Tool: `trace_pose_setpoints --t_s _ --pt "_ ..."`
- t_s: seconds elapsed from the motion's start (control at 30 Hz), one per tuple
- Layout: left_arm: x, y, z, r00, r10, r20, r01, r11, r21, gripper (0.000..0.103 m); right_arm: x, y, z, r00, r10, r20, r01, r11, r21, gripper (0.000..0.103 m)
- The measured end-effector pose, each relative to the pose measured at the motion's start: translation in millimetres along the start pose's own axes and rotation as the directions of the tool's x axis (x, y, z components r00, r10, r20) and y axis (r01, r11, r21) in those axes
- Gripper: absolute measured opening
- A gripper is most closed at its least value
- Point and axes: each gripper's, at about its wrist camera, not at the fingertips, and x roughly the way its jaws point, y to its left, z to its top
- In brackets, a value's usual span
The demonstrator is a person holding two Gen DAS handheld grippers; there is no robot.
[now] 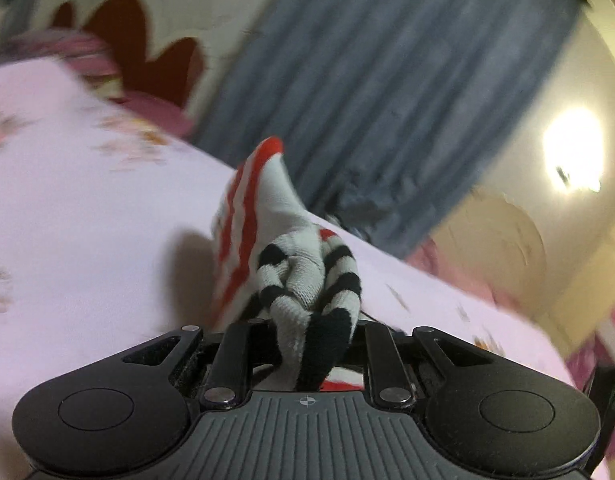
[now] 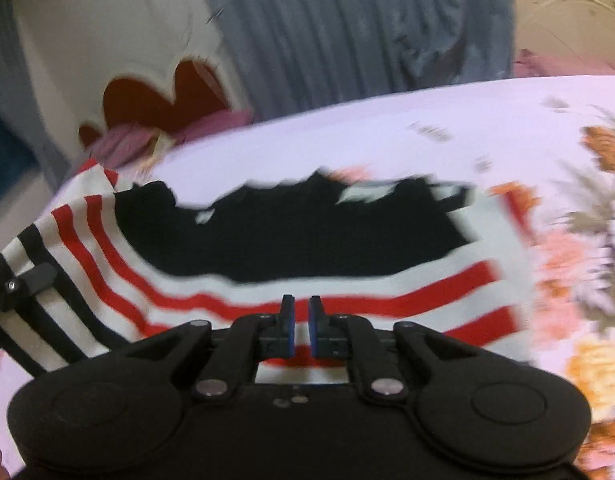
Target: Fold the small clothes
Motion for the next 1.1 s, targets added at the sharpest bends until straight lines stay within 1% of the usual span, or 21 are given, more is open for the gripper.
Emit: trace_pose_setpoints --t_s 0.07,0.13,0.17,0.2,0.23,0.27,0.3,0.33,0.37,0.43,0.5,0.53,0.57,0.63,0.7,0.73,0.77,0.87,0.97,1.07,1.1 --pt "19.2 -43.5 -14.8 0.997 0.019 -0.076 -0.01 0.993 0.113 0.017 -19.8 -21.3 3.3 0.999 -0.003 0.033 0.001 0.999 0.051 0.008" --pt "43.5 -75.5 -37.0 0.984 0.036 -0.173 -0.001 0.981 0.196 0.018 -36.8 -41.9 2.0 0.998 -0.011 0.056 0.005 0.995 0.102 0.009" --pt "61.5 -90.8 -54.3 0.968 0.053 -0.246 0.009 0.97 0.242 0.02 -44.7 -52.4 1.0 0.998 -0.017 0.064 0.009 0.992 0.129 0.01" --pt "76.9 -101.8 -69.6 0.947 0.078 -0.311 0.015 0.958 0.288 0.025 -49.7 -61.8 0.0 0.998 -0.019 0.068 0.009 0.988 0.154 0.016" --pt "88.5 -111.1 -86.3 0.931 0.113 -0.348 0.013 0.94 0.341 0.039 -55.8 -72.8 -1.9 0.997 -0.018 0.07 0.005 0.983 0.185 0.027" --pt "86.9 -122.0 -97.5 0.942 0.121 -0.314 0.016 0.916 0.401 0.059 -60.4 -82.1 -4.2 0.997 -0.019 0.07 0.004 0.977 0.214 0.035" --pt "81.2 -128.6 -99.6 0.944 0.098 -0.314 0.042 0.91 0.412 0.063 -64.0 -89.7 -6.4 0.997 -0.016 0.072 -0.002 0.971 0.237 0.051" --pt "72.6 -130.8 -96.7 0.945 0.063 -0.322 0.072 0.919 0.388 0.063 -68.8 -96.4 -8.4 0.997 -0.002 0.077 -0.017 0.967 0.252 0.056" --pt "62.6 -130.1 -91.7 0.947 0.034 -0.319 0.088 0.929 0.36 0.063 -72.4 -102.1 -9.3 0.997 0.018 0.079 -0.038 0.965 0.259 0.056" --pt "35.3 -121.8 -73.9 0.965 -0.015 -0.261 0.102 0.942 0.321 0.063 -73.1 -107.8 -9.2 0.995 0.057 0.077 -0.076 0.96 0.269 0.056" --pt "16.1 -103.7 -51.3 0.983 -0.029 -0.181 0.08 0.957 0.28 0.063 -70.5 -107.2 -9.3 0.992 0.101 0.072 -0.117 0.954 0.276 0.057" --pt "7.9 -89.0 -39.7 0.99 -0.024 -0.141 0.059 0.967 0.247 0.063 -67.4 -103.9 -8.9 0.99 0.123 0.065 -0.136 0.951 0.277 0.059" --pt "4.5 -75.4 -29.2 0.994 0.002 -0.113 0.023 0.974 0.226 0.063 -60.1 -98.9 -9.7 0.987 0.151 0.05 -0.16 0.947 0.28 0.06" --pt "6.2 -46.9 -13.4 0.994 0.077 -0.082 -0.059 0.977 0.204 0.063 -48.1 -87.1 -14.2 0.979 0.206 0.014 -0.2 0.933 0.298 0.062" --pt "16.7 -18.0 -5.4 0.989 0.116 -0.097 -0.1 0.983 0.157 0.058 -30.7 -73.2 -19.7 0.971 0.237 -0.025 -0.219 0.927 0.305 0.062" --pt "24.5 -6.2 -5.1 0.986 0.115 -0.12 -0.098 0.985 0.139 0.042 -21.7 -66.2 -21.8 0.969 0.242 -0.045 -0.218 0.927 0.304 0.062" --pt "30.8 5.4 -5.6 0.981 0.124 -0.148 -0.107 0.987 0.122 0.03 -13.4 -60.3 -23.4 0.967 0.245 -0.063 -0.215 0.927 0.306 0.062" --pt "50.9 29.2 -13.7 0.968 0.112 -0.223 -0.095 0.992 0.089 0.027 7.5 -47.2 -26.4 0.967 0.227 -0.118 -0.182 0.935 0.303 0.06" --pt "58.2 41.1 -24.5 0.965 0.074 -0.251 -0.063 0.997 0.052 0.027 23.8 -32.9 -27.5 0.966 0.198 -0.164 -0.15 0.951 0.27 0.058" --pt "60.6 35.5 -26.9 0.962 0.074 -0.263 -0.05 0.994 0.099 0.027 31.6 -13.8 -26.5 0.971 0.169 -0.168 -0.135 0.972 0.194 0.055" --pt "67.2 30.9 -29.0 0.961 0.084 -0.264 -0.049 0.99 0.135 0.027 35.1 -9.4 -26.4 0.975 0.147 -0.169 -0.121 0.98 0.156 0.046"
